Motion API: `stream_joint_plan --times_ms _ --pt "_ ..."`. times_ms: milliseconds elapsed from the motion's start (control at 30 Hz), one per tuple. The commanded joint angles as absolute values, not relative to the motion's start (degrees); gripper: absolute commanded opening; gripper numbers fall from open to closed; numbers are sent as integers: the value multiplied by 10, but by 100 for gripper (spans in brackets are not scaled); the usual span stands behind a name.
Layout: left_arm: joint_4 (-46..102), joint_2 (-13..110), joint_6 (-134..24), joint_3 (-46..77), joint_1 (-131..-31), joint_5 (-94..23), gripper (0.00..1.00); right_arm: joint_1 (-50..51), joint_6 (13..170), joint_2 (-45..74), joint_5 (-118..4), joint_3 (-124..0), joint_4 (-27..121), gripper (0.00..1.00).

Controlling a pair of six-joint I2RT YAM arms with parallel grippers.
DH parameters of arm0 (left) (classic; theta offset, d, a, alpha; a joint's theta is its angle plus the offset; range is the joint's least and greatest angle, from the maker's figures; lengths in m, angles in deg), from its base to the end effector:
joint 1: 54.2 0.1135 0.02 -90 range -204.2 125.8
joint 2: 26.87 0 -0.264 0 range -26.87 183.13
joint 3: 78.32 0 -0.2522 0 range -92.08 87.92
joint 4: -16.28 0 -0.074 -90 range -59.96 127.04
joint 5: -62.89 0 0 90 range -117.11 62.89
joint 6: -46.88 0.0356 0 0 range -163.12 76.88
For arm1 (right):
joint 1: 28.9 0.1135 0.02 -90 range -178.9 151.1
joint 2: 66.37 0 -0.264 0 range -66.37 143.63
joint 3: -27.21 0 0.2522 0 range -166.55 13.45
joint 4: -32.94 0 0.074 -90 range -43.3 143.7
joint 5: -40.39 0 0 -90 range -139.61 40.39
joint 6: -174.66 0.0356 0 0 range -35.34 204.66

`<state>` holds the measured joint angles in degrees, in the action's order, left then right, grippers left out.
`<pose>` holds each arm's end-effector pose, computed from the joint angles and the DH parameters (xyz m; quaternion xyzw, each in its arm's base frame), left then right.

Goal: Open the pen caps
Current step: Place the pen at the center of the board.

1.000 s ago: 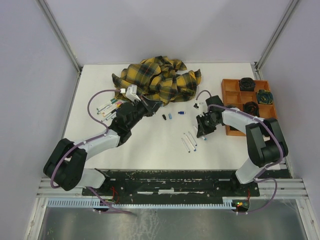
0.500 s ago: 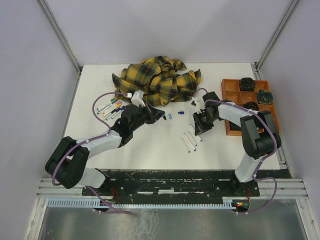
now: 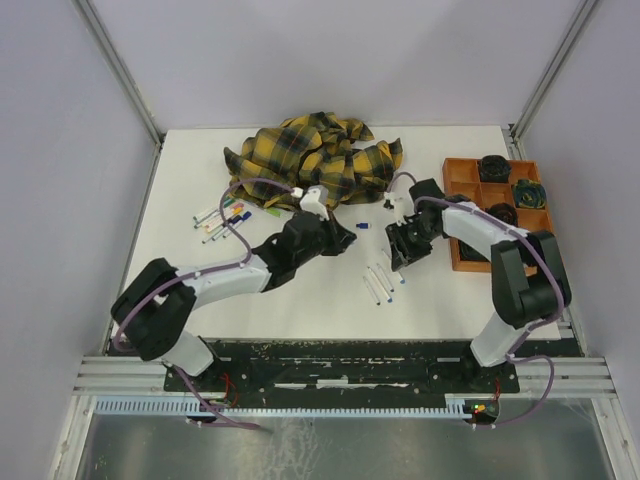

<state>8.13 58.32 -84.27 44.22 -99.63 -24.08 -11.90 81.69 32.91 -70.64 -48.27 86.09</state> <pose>0.2289 -0.2297 0.2225 0.0153 0.8168 -0.3795 0.4343 0.2999 0.1051 0.1678 -0.1898 0.9584 0.1936 0.0887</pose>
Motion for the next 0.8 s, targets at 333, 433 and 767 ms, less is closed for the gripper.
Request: stream_joint_plan --times_ms 333,433,767 --pt "431 848 -878 51 -1064 -14 3 -246 699 7 -811 -493 907 61" --pt "466 913 -864 -28 -1063 -20 3 -272 709 -24 -822 -484 895 61" --pt "570 1100 -834 -254 -1062 -23 8 -295 715 -28 -836 -482 898 61"
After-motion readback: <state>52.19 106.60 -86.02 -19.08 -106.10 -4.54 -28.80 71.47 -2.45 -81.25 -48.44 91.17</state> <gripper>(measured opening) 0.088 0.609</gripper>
